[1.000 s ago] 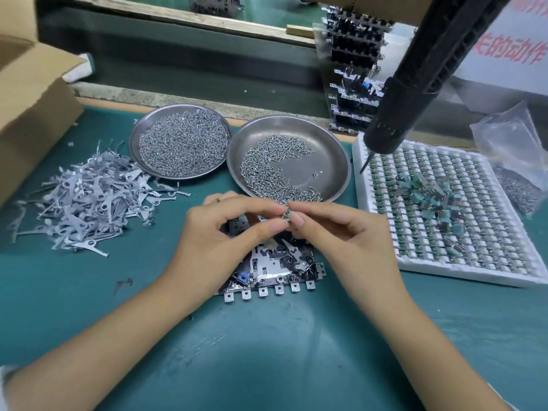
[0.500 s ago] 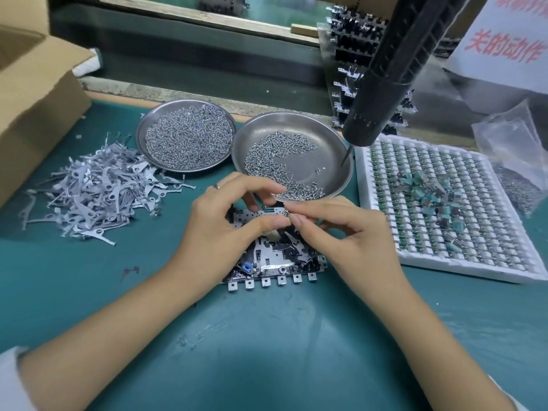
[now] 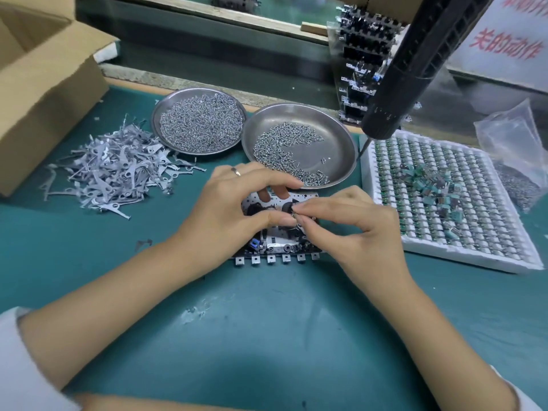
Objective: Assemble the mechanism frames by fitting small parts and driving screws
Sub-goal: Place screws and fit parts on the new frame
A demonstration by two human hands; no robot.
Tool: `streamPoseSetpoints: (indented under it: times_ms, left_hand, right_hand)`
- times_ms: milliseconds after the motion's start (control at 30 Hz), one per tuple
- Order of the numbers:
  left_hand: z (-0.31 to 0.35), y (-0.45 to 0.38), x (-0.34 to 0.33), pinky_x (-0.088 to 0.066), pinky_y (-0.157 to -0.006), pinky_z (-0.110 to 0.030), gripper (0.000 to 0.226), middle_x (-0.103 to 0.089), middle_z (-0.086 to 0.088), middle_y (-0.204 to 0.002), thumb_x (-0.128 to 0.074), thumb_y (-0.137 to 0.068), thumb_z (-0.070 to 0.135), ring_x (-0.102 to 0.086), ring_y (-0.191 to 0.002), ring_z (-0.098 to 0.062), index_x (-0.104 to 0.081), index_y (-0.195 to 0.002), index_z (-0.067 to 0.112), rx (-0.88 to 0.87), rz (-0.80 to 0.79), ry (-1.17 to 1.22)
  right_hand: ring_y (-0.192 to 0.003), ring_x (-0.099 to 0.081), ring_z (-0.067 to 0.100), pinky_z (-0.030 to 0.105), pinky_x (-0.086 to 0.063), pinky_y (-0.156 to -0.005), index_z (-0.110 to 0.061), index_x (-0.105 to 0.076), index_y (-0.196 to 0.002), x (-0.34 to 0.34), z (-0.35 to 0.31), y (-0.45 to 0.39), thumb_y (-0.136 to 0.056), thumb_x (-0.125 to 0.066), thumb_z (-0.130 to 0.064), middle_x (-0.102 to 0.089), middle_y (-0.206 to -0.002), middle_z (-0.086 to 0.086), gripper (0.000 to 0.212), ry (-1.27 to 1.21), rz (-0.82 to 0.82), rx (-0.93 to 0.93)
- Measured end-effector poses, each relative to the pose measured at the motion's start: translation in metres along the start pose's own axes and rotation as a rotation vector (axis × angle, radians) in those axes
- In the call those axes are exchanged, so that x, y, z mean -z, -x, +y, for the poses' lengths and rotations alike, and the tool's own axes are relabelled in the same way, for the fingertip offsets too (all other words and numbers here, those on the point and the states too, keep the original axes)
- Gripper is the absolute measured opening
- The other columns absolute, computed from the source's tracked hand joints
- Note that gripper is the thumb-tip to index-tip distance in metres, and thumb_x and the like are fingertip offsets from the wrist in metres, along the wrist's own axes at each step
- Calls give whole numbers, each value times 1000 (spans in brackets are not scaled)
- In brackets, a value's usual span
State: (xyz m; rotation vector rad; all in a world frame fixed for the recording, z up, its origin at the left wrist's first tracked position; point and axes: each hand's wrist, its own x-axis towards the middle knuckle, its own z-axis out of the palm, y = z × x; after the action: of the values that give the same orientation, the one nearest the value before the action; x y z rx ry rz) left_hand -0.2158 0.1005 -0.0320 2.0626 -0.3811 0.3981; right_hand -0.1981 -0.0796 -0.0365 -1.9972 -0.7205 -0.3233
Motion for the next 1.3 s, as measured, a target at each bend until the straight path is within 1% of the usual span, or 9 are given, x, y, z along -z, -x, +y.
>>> streamPoseSetpoints:
  times_ms: [100, 234, 334, 534, 667, 767, 1001, 1101, 1301]
  left_hand:
    - [-1, 6, 8, -44, -93, -42, 33, -63, 20, -93, -72, -72, 35, -58, -92, 2, -61, -103, 38, 12, -32, 10]
    - [-8, 17, 18, -44, -85, -17, 15, -67, 12, -92, -65, -83, 29, -60, -85, 0, -66, -97, 34, 77, 54, 94]
    - [-11, 23, 17, -49, -87, -27, 10, -69, 8, -94, -60, -88, 29, -63, -89, -6, -67, -94, 33, 147, 119, 136]
    - [-11, 26, 13, -47, -83, -26, 12, -68, 7, -90, -57, -89, 29, -62, -86, -6, -67, -94, 31, 128, 95, 96]
    - [-11, 29, 10, -47, -83, -44, 11, -67, 0, -84, -57, -91, 29, -62, -84, -16, -67, -96, 28, 72, 76, 19]
    - [-11, 31, 8, -46, -81, -49, 19, -66, 0, -83, -54, -92, 31, -62, -83, -19, -70, -97, 22, 30, 58, -25]
    - [-10, 30, 10, -46, -82, -49, 16, -67, -3, -83, -55, -91, 27, -62, -84, -21, -70, -96, 23, 60, 62, 6]
    - [-9, 31, 10, -46, -84, -45, 13, -66, 3, -83, -57, -91, 27, -61, -84, -14, -69, -97, 25, 35, 49, -18]
    - [-11, 33, 7, -40, -89, -37, 32, -62, 13, -94, -62, -77, 35, -57, -87, -9, -68, -103, 18, -91, -77, -228]
  right_hand:
    - [-74, -54, 21, 21, -45, -72, -19, -76, -90, -2, 1, 6, -75, -75, -13, -71, -87, -11, 16, 63, -11, 61]
    - [-71, -50, 22, 30, -48, -70, -14, -78, -85, -10, 5, 13, -76, -76, -14, -73, -88, -5, 9, 160, -59, 196]
    - [-71, -50, 23, 41, -48, -66, -14, -78, -85, -15, 10, 15, -81, -73, -20, -74, -89, -4, 8, 233, -77, 277]
    - [-75, -51, 20, 37, -44, -73, -17, -78, -85, -15, 13, 15, -84, -69, -25, -73, -93, -7, 12, 297, -79, 318]
    - [-75, -52, 21, 36, -42, -74, -18, -78, -86, -16, 14, 15, -84, -71, -24, -73, -94, -7, 10, 325, -79, 342]
    - [-75, -52, 21, 36, -42, -75, -18, -78, -85, -16, 14, 16, -84, -72, -24, -73, -93, -8, 9, 318, -68, 340]
    - [-75, -53, 21, 36, -41, -76, -18, -78, -86, -17, 15, 16, -82, -75, -22, -72, -94, -8, 6, 316, -77, 331]
    - [-76, -53, 21, 36, -42, -76, -19, -78, -86, -17, 14, 17, -82, -75, -22, -72, -95, -8, 6, 320, -95, 320]
    - [-80, -52, 15, 37, -45, -79, -19, -77, -93, -15, 7, 17, -80, -74, -20, -70, -92, -14, 13, 187, -127, 158]
